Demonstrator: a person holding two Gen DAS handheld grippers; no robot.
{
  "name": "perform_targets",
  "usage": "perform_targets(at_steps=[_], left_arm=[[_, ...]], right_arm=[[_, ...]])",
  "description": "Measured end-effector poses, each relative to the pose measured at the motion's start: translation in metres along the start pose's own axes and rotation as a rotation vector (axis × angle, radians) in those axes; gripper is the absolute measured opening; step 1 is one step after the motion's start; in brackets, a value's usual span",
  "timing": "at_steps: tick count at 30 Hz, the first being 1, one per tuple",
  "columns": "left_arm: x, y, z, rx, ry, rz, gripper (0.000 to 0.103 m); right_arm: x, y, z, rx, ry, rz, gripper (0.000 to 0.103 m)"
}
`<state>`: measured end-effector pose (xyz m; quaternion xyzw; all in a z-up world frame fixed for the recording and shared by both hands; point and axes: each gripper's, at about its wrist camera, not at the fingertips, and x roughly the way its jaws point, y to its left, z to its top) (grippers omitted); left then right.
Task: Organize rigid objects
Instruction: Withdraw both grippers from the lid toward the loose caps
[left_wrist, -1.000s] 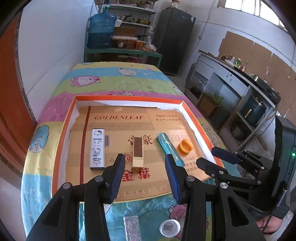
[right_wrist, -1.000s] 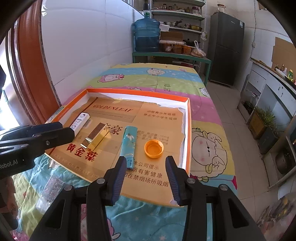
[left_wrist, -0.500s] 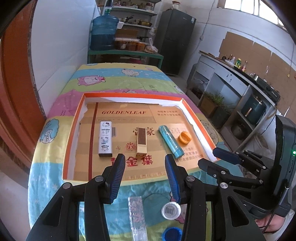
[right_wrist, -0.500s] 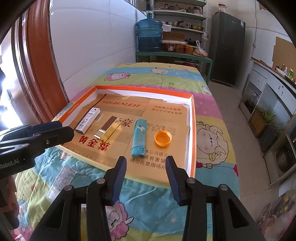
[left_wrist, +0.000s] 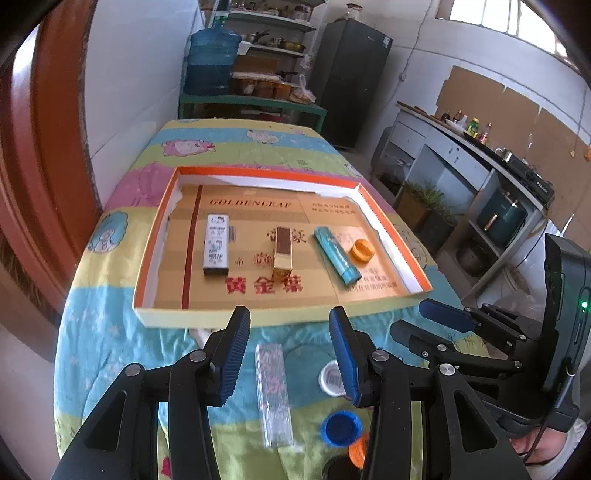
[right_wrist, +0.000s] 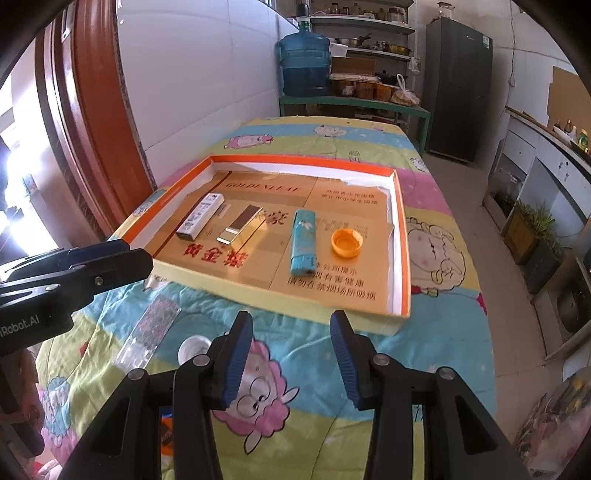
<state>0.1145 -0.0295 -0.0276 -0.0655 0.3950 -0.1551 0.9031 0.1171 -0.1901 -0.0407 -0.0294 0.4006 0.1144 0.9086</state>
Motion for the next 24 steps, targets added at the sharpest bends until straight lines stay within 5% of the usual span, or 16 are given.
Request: perform_targets(at_steps=[24], left_arm=[[-0.032, 0.023, -0.051, -0.07, 0.009, 0.005, 0.046]], right_arm=[[-0.024, 0.028, -0.046, -0.018, 0.04, 0.027, 0.044]])
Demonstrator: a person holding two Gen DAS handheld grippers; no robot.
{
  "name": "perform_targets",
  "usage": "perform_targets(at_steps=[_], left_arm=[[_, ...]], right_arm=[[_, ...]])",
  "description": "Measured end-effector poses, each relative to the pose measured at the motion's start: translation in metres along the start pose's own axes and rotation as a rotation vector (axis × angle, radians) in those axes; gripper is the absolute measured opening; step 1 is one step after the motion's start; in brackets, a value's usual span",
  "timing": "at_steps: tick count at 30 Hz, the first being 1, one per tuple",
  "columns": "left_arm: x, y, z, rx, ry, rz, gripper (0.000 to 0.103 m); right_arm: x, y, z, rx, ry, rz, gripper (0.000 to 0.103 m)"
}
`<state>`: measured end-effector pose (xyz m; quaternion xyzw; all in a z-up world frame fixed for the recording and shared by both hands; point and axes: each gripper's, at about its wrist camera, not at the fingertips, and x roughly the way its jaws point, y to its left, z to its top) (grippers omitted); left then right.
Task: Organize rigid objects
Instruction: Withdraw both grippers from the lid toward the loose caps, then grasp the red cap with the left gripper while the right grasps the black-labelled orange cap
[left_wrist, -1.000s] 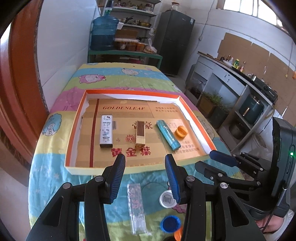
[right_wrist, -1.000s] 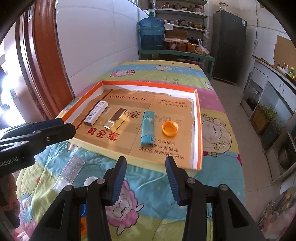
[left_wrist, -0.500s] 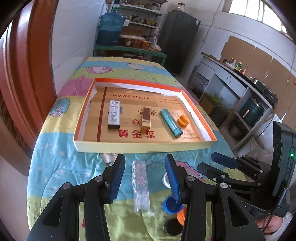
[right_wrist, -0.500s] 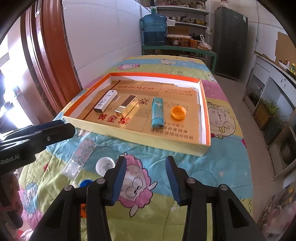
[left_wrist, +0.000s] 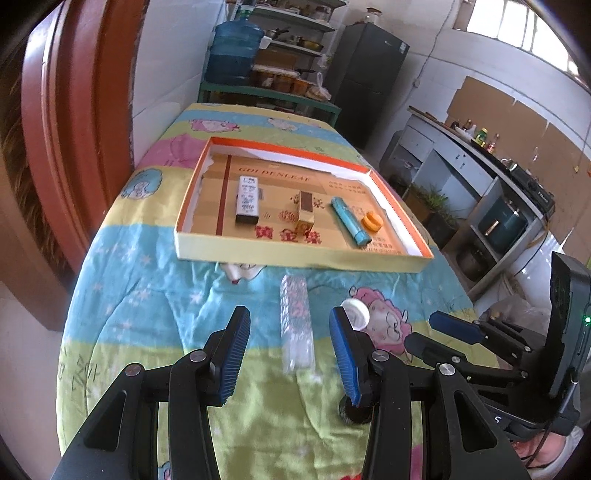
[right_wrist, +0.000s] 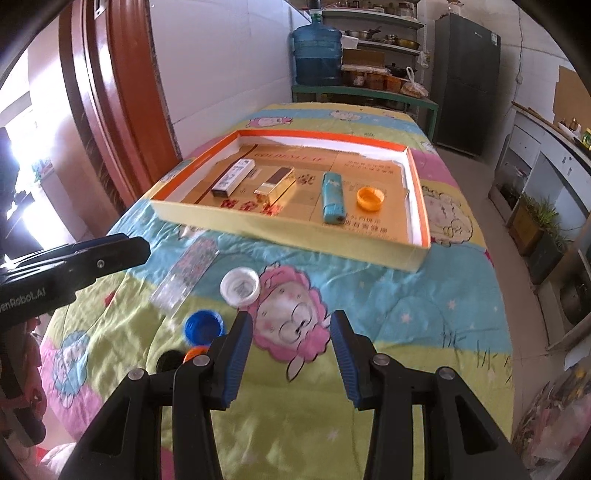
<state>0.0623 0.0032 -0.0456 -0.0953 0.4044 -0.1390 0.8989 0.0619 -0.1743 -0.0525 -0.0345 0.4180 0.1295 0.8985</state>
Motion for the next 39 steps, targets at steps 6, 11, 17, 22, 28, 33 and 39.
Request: perform_targets(at_steps=[6, 11, 17, 22, 28, 33, 39], left_arm=[[-0.003, 0.002, -0.015, -0.001, 0.021, -0.001, 0.046], [-0.004, 0.005, -0.024, -0.011, 0.032, -0.002, 0.046], [-0.006, 0.004, -0.037, -0.004, 0.039, -0.023, 0.046], [-0.008, 0.001, -0.049, 0.019, 0.049, -0.047, 0.046], [-0.016, -0.005, -0.064, 0.075, 0.036, -0.105, 0.046], [-0.027, -0.018, -0.079, 0.164, 0.034, -0.158, 0.046], [-0.031, -0.034, -0.099, 0.277, 0.057, -0.197, 0.046]], right_arm=[[-0.003, 0.009, -0.012, -0.004, 0.019, 0.039, 0.044], [-0.006, 0.019, -0.018, -0.009, 0.024, 0.077, 0.044], [-0.007, 0.03, -0.023, -0.02, 0.031, 0.121, 0.044], [0.001, 0.031, -0.026, -0.008, 0.048, 0.131, 0.044], [0.006, 0.031, -0.027, 0.001, 0.055, 0.148, 0.044], [0.011, 0.033, -0.028, 0.0, 0.062, 0.17, 0.043], [0.012, 0.035, -0.029, -0.01, 0.062, 0.162, 0.032]])
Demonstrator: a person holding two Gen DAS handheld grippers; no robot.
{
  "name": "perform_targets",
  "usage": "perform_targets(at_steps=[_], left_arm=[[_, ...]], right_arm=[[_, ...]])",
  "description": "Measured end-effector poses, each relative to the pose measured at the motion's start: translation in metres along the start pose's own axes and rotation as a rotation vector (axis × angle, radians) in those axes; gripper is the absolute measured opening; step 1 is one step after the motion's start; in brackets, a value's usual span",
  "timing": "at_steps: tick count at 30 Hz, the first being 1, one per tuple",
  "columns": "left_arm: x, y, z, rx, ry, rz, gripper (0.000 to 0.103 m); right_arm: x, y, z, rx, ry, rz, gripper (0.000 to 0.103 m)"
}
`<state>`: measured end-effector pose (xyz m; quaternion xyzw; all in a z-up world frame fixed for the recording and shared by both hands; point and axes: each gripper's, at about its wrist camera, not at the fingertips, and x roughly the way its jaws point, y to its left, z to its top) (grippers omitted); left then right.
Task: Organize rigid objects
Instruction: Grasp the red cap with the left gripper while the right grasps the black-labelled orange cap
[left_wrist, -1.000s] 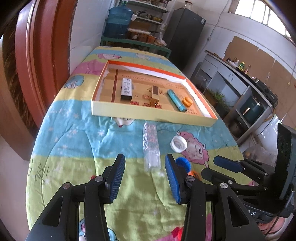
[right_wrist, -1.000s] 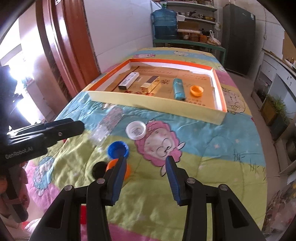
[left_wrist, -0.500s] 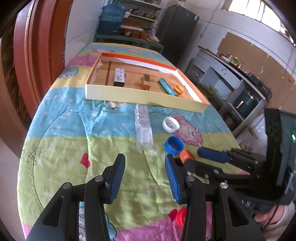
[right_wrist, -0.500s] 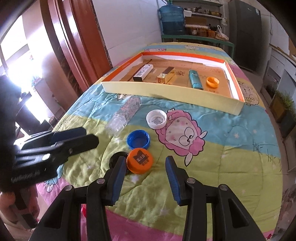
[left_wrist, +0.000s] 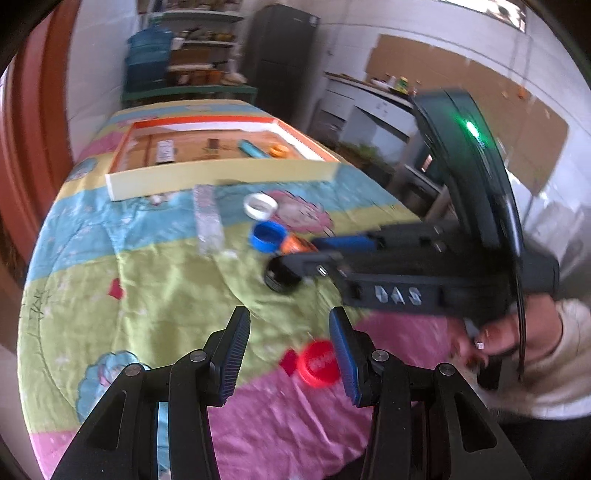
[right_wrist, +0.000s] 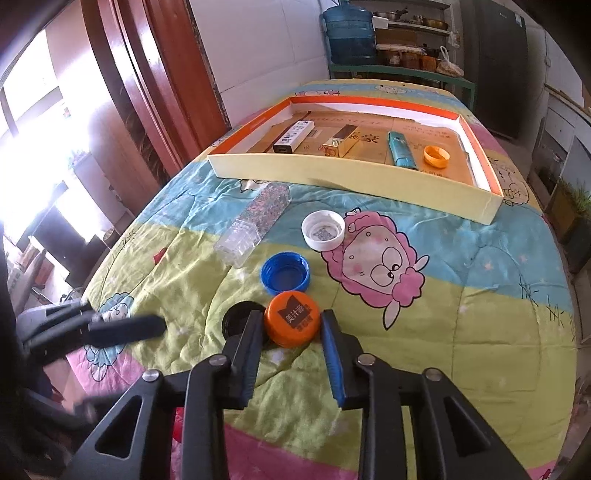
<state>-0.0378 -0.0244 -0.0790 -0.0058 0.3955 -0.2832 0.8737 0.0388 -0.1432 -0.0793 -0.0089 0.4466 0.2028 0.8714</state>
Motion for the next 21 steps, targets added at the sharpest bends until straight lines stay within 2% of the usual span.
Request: perform_targets(at_steps=[7, 14, 16, 17, 21], left_arm=[[0.003, -0.018, -0.017, 0.072, 0.029, -0.019, 0.046], [0.006, -0.028, -0.027, 0.153, -0.003, 0.065, 0.046], [0.005, -0.028, -0.029, 0.154, -0.011, 0.071, 0.04], [0.005, -0.027, -0.028, 0.149, -0.014, 0.074, 0.03], [0.001, -0.018, -0.027, 0.104, -0.023, 0.065, 0.031]], right_arm=[[-0.003, 0.001, -0.002, -0.009, -0.004, -0.009, 0.032], [-0.008, 0.002, -0.004, -0.01, -0.009, -0.014, 0.032], [-0.009, 0.001, -0.004, -0.008, -0.01, -0.015, 0.032], [-0.01, 0.001, -0.005, -0.007, -0.011, -0.015, 0.032], [-0.012, 0.0, -0.006, -0.006, -0.014, -0.016, 0.032]])
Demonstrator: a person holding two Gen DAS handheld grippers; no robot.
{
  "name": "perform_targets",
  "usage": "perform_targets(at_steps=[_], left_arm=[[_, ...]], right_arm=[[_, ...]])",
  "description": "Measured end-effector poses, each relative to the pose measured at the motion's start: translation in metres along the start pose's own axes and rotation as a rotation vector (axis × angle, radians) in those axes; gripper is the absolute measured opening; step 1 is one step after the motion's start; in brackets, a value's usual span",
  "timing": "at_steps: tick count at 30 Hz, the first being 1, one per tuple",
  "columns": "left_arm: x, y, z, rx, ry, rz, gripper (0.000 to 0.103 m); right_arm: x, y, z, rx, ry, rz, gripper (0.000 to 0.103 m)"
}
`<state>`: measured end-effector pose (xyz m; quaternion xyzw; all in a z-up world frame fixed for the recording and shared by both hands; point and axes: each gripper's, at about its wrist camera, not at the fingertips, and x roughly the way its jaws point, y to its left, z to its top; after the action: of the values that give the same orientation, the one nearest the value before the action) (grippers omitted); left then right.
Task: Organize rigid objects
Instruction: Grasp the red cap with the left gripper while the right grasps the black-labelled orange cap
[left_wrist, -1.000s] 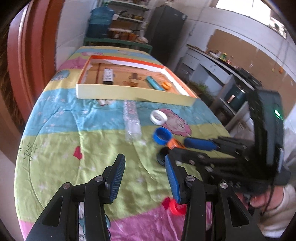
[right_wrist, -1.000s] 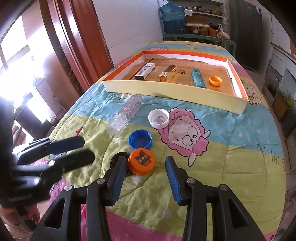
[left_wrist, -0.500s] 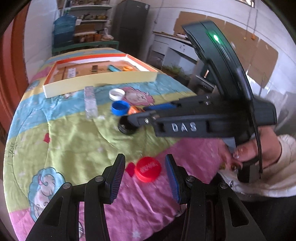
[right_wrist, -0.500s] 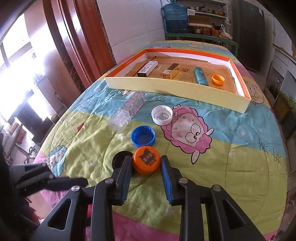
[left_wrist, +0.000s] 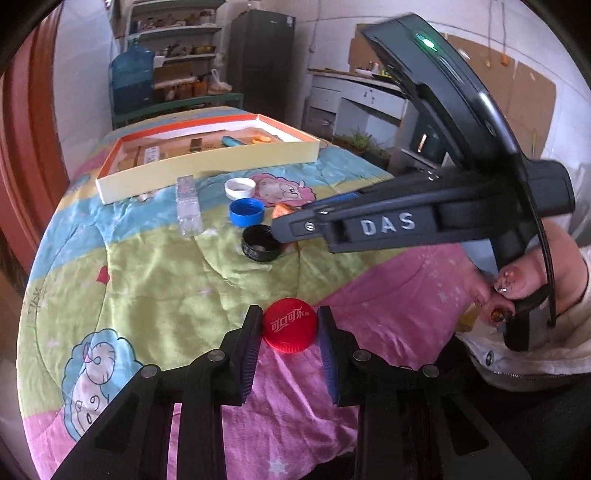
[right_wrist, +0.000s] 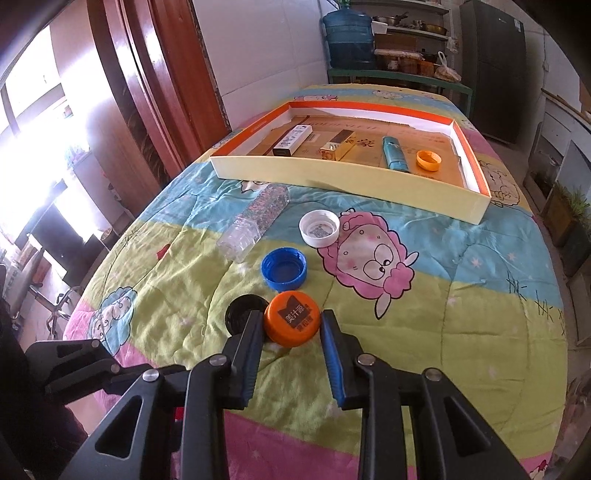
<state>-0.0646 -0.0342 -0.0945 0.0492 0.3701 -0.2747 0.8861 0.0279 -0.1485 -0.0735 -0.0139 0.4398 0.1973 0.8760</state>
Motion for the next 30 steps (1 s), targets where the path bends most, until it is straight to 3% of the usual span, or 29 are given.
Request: perform_targets(at_steps=[18, 30], left_arm=[[-0.008, 0.007, 0.031, -0.027, -0.072, 0.03, 0.031], [-0.002, 0.024, 0.064, -0.126, -0.088, 0.098, 0.031]], right_arm=[[-0.014, -0.008, 0.005, 0.01, -0.036, -0.013, 0.032], [-0.018, -0.013, 0.01, 0.017, -0.056, -0.025, 0.032]])
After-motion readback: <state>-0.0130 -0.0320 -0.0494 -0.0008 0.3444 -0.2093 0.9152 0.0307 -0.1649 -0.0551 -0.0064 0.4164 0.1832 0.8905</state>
